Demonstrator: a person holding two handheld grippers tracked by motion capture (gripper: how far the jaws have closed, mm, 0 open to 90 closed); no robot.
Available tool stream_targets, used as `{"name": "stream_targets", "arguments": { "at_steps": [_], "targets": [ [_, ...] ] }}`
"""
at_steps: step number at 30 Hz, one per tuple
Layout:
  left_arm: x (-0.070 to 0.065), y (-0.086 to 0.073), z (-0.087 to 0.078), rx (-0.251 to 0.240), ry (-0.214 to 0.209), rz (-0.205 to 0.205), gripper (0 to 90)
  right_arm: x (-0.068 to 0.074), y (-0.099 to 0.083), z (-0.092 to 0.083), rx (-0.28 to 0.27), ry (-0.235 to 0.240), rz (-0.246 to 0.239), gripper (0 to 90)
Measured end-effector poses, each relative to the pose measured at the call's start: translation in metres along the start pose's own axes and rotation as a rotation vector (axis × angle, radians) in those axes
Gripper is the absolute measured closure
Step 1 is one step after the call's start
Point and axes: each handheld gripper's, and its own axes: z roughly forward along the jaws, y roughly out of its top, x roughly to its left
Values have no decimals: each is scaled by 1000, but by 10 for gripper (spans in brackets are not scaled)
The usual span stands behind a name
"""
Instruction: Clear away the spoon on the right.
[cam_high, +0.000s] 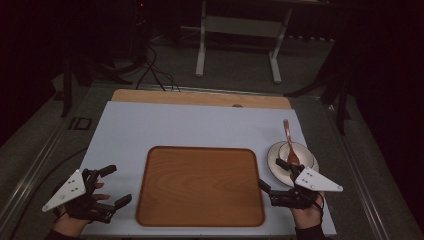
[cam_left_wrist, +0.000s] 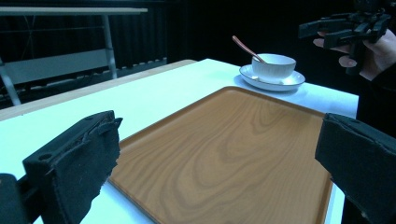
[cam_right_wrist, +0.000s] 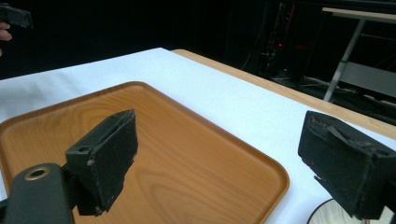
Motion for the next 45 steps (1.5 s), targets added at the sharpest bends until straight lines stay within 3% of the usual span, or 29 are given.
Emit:
{"name": "stream_targets", "arguments": {
  "at_steps": [11, 20, 27, 34, 45],
  "targets": [
    [-2, 0, 1, 5, -13, 7, 0, 2, 2, 0, 21, -5, 18, 110],
    [-3, 1, 0, -1, -16, 10, 0, 11, 24, -5, -1, 62, 13, 109],
    [-3, 0, 0, -1, -18, 9, 0, 11, 46, -7, -3, 65, -14, 105],
    [-3, 0, 1, 4, -21, 17, 0, 5, 67, -7, -14, 49, -53, 105],
    [-4, 1, 1, 0, -25, 15, 0, -13, 87, -8, -33, 33, -43, 97]
  ]
}}
